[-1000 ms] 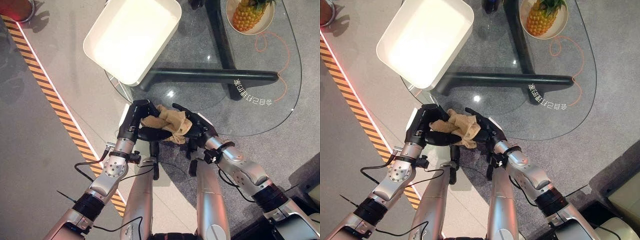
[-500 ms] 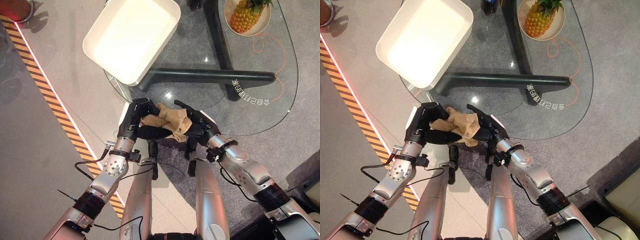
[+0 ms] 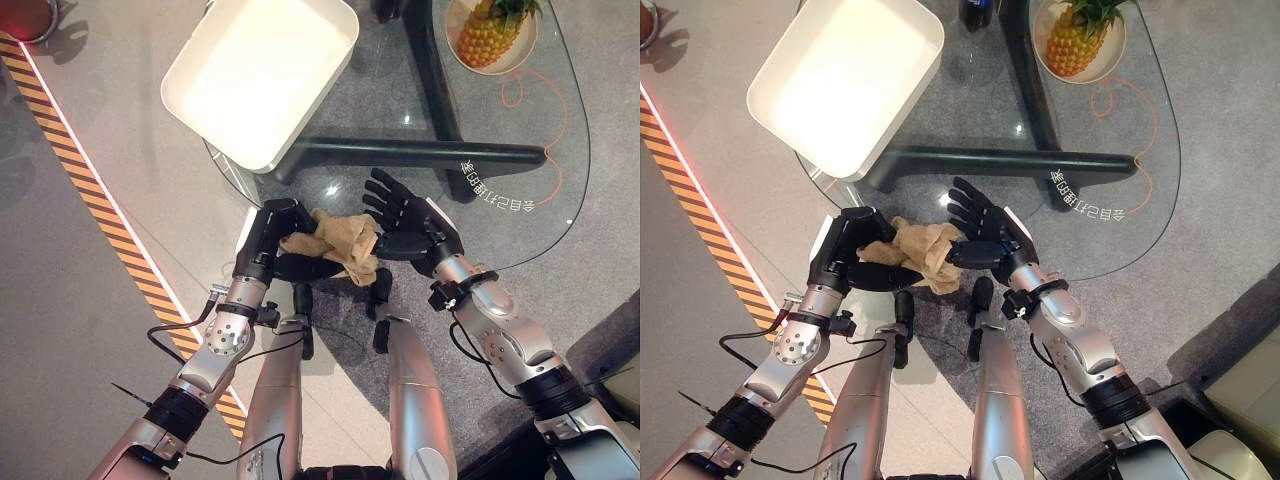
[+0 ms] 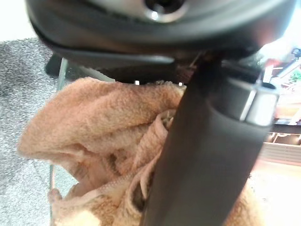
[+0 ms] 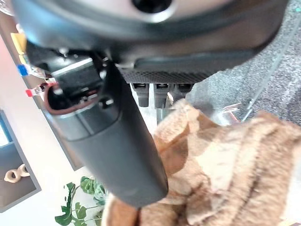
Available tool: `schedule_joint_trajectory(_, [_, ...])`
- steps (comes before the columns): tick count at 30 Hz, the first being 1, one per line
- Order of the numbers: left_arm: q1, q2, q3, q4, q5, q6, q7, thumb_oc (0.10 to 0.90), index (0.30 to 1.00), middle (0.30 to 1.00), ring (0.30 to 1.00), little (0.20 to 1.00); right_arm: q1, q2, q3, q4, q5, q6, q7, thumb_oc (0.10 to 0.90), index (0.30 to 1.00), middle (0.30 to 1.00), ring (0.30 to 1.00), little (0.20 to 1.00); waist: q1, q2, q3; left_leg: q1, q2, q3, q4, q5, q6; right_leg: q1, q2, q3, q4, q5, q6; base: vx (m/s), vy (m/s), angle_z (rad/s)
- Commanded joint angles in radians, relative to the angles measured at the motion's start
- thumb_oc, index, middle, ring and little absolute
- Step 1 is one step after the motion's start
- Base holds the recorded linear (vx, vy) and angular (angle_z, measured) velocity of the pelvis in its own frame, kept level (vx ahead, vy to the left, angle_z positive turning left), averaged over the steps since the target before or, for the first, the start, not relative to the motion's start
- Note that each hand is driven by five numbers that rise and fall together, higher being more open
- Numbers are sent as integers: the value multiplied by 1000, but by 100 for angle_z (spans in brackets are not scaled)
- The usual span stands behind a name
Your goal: Wipe the table with a cloth and put it in the basket.
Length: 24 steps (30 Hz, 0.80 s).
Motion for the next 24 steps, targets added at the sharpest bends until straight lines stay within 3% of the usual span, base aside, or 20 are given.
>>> schedule_joint_trajectory(1, [26,7,26,-132,18,-126,-35,100,300,300,300,200,-10,-10,-76,-170,31,-127,49,800,900,900,900,900,10,2,-25,41,-35,73,-92,71,87,36,83,-39,30,-33,-22,0,0,0])
schedule_joint_trajectory(12, [35,9,38,-134,26,-141,-22,100,300,300,300,200,12,-8,-90,-171,44,-127,41,800,900,900,900,900,7,-2,-25,41,-31,74,-94,70,85,40,87,-36,25,-34,-23,0,-1,0])
schedule_joint_trajectory(19, [31,26,117,-160,48,-211,122,100,300,300,300,200,43,1,-96,-150,36,-125,30,800,900,900,900,900,7,-3,-25,49,-27,75,-91,69,81,45,88,-36,37,-44,-27,0,0,0])
schedule_joint_trajectory(24, [7,58,195,-202,98,-206,194,100,300,300,300,200,70,2,-109,-152,39,-127,27,800,900,900,900,900,9,-7,-25,50,-30,70,-84,70,77,50,86,-36,43,-48,-28,0,0,0])
